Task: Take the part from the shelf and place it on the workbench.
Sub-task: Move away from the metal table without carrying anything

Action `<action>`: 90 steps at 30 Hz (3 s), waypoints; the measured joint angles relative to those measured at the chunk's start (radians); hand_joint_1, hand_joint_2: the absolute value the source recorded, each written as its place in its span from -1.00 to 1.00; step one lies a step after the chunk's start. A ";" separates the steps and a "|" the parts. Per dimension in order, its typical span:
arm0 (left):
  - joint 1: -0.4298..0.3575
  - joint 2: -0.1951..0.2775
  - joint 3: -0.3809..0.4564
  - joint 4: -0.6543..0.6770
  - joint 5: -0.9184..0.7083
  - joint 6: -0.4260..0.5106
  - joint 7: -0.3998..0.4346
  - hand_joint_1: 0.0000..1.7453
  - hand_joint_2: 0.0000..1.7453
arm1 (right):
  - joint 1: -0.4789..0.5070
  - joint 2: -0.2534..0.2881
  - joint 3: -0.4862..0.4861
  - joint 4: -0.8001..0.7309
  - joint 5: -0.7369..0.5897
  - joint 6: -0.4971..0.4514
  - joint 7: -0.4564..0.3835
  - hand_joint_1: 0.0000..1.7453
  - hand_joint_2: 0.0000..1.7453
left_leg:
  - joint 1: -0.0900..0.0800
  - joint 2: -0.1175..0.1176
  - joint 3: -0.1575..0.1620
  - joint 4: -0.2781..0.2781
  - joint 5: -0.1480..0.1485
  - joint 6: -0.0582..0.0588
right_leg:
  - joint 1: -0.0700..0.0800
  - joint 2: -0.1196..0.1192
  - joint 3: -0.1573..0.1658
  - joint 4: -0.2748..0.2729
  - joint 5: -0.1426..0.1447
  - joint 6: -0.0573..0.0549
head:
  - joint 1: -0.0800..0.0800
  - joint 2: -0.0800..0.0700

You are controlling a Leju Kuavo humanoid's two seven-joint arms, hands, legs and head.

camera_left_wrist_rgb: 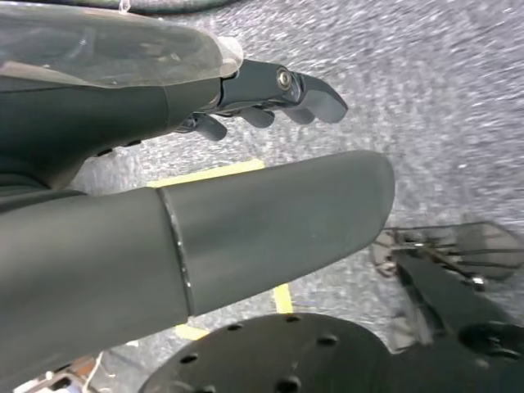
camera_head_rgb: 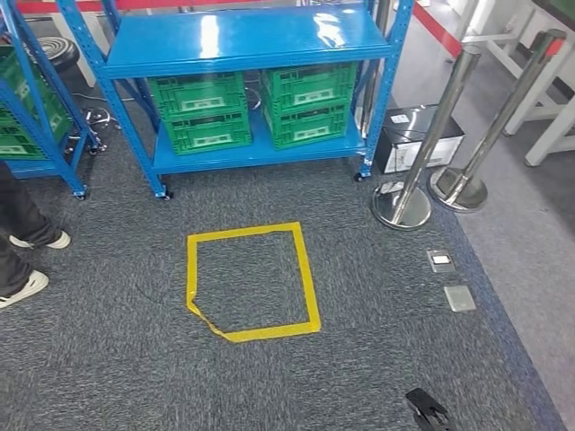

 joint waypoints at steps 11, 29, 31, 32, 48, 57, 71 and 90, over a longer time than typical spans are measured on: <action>-0.007 0.001 0.000 0.000 0.000 0.001 0.001 -1.00 -1.00 | -0.005 0.000 0.000 0.001 0.000 0.002 -0.001 -1.00 -1.00 | 0.015 0.005 -0.167 0.284 -0.105 -0.061 | -0.008 -0.002 0.048 -0.083 0.067 -0.035 | -0.026 0.000; -0.007 0.002 0.000 0.000 0.000 0.015 0.004 -1.00 1.00 | -0.007 0.000 0.000 0.000 0.000 0.003 -0.001 -1.00 0.00 | 0.012 0.005 -0.090 0.000 0.066 -0.032 | -0.007 0.001 0.093 -0.108 0.034 -0.022 | -0.011 0.000; -0.007 0.002 -0.001 0.000 -0.003 0.015 0.007 -1.00 1.00 | -0.007 0.000 0.000 0.000 0.000 -0.001 0.006 -1.00 1.00 | 0.012 0.005 -0.090 0.000 0.066 -0.031 | -0.007 0.001 0.094 -0.112 0.035 -0.010 | -0.008 0.000; -0.007 0.002 -0.002 0.000 -0.004 0.015 0.009 -1.00 1.00 | -0.007 0.000 0.000 0.000 0.000 -0.002 0.008 -1.00 1.00 | 0.012 0.005 -0.090 0.000 0.066 -0.030 | -0.007 0.001 0.094 -0.113 0.035 -0.005 | -0.007 0.000; -0.007 0.004 -0.005 0.000 -0.004 0.023 0.028 -1.00 1.00 | -0.007 0.002 0.001 0.000 0.006 -0.003 0.015 -1.00 -1.00 | 0.013 0.005 -0.076 -0.013 0.069 -0.031 | -0.006 0.001 0.100 -0.114 0.035 0.002 | -0.017 0.000; -0.005 0.004 -0.004 0.000 -0.013 0.025 0.035 -1.00 -0.50 | -0.007 0.003 0.001 0.000 0.006 -0.003 0.014 -1.00 0.50 | 0.013 0.005 -0.074 -0.016 0.071 -0.034 | -0.006 0.001 0.100 -0.114 0.035 0.001 | -0.019 0.000; 0.065 -0.019 0.198 -0.017 -0.336 -0.012 0.032 -1.00 -1.00 | 0.049 0.028 -0.001 -0.027 0.006 0.017 -0.013 -1.00 -1.00 | 0.013 0.005 -0.074 -0.016 0.071 -0.034 | -0.006 0.001 0.100 -0.114 0.033 -0.001 | -0.019 0.000; 0.179 -0.043 0.671 -0.098 -0.820 -0.078 0.014 -1.00 -1.00 | 0.144 0.063 -0.046 -0.111 0.005 0.049 -0.054 -1.00 -1.00 | 0.013 0.005 -0.072 -0.017 0.070 -0.034 | -0.006 0.001 0.101 -0.114 0.032 -0.002 | -0.019 0.000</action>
